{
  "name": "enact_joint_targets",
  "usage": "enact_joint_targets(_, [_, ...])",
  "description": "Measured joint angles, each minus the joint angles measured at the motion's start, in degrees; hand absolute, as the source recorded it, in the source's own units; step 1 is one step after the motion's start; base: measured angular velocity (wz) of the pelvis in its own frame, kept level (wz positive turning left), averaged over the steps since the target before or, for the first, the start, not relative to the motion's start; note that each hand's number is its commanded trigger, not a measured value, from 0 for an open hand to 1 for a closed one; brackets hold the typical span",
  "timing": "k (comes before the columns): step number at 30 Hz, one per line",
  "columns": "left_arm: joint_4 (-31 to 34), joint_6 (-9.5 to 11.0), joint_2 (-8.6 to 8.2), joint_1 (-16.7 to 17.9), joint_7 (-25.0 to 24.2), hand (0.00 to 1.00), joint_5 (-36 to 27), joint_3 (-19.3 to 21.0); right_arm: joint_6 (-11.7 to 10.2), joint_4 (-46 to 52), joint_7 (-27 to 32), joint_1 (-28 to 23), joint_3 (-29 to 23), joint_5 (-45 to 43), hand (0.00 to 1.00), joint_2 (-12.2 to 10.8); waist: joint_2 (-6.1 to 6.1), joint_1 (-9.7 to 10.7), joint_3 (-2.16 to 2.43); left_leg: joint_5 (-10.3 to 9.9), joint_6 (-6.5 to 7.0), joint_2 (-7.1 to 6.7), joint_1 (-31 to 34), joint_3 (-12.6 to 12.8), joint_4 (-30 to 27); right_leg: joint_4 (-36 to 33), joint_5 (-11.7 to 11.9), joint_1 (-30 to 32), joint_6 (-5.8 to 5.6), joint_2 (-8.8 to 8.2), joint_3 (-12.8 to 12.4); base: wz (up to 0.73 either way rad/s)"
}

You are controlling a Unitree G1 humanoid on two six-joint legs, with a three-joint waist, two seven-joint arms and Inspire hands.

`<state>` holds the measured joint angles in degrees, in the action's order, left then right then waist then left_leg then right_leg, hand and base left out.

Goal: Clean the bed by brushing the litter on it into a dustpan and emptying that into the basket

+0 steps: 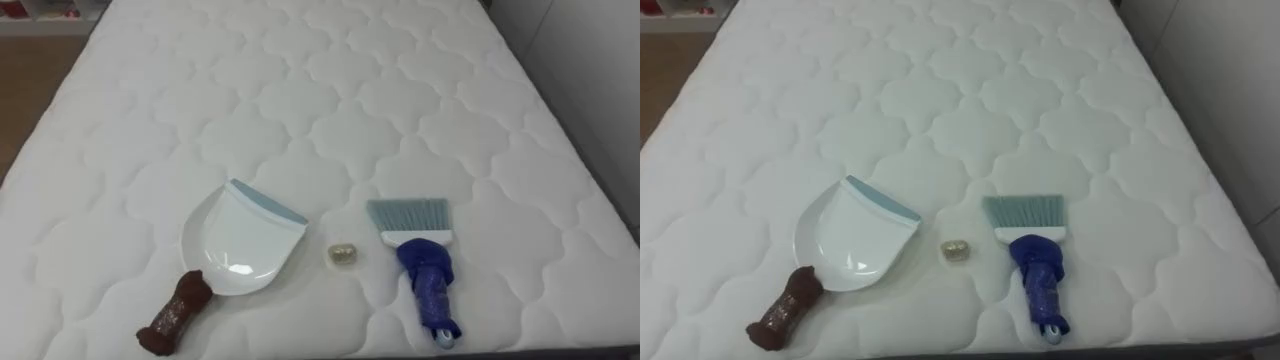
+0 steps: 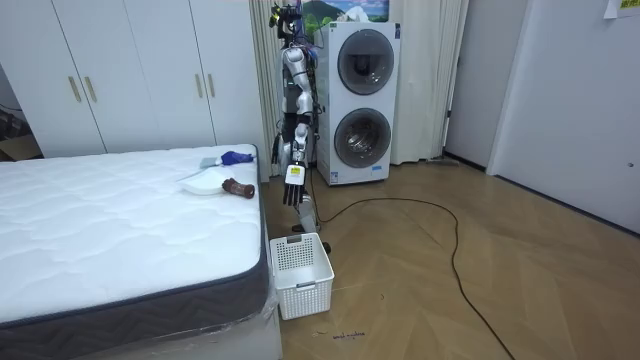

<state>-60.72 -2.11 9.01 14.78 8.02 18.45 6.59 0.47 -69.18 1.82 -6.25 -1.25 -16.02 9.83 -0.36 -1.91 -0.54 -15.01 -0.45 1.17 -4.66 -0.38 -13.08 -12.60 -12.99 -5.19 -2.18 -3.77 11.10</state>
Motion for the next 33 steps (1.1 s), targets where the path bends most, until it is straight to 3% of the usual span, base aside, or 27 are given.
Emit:
enact_joint_targets(15, [0.1,0.0,-0.7,0.4,0.0,0.0,0.4,0.2,-0.6,0.0,0.8,-0.2,0.0,2.8,0.0,0.0,-0.55,0.1,0.21,0.0,0.0,-0.05,0.1,0.0,-0.1,0.9,0.0,-0.5,-0.01,-0.01,0.3,0.0])
enact_joint_targets(21, [0.3,0.6,-0.69,0.2,5.6,0.0,0.3,0.5,-2.0,0.3,2.0,-0.3,0.0,7.3,0.0,-0.2,-1.52,0.1,0.31,0.0,-0.01,-0.06,-0.1,-0.5,-0.2,1.1,0.0,-1.2,-0.02,-0.02,1.2,0.08])
enact_joint_targets(27, [3.8,3.2,-0.7,0.3,12.9,0.0,-0.7,3.3,-3.5,0.3,2.7,-0.5,0.0,7.7,0.0,-0.2,-2.02,-0.1,0.32,0.0,-0.03,-0.06,-0.2,-0.8,-0.3,1.2,0.1,-1.8,-0.04,-0.04,1.8,0.06])
enact_joint_targets(33, [11.4,9.0,-0.67,0.4,21.0,0.0,-0.9,6.2,-6.5,0.3,2.4,-0.6,-0.1,7.7,0.0,-0.2,-1.54,-0.1,0.42,0.0,-0.02,-0.08,-0.6,-0.7,0.1,1.5,0.3,-2.1,-0.13,-0.02,1.7,0.0])
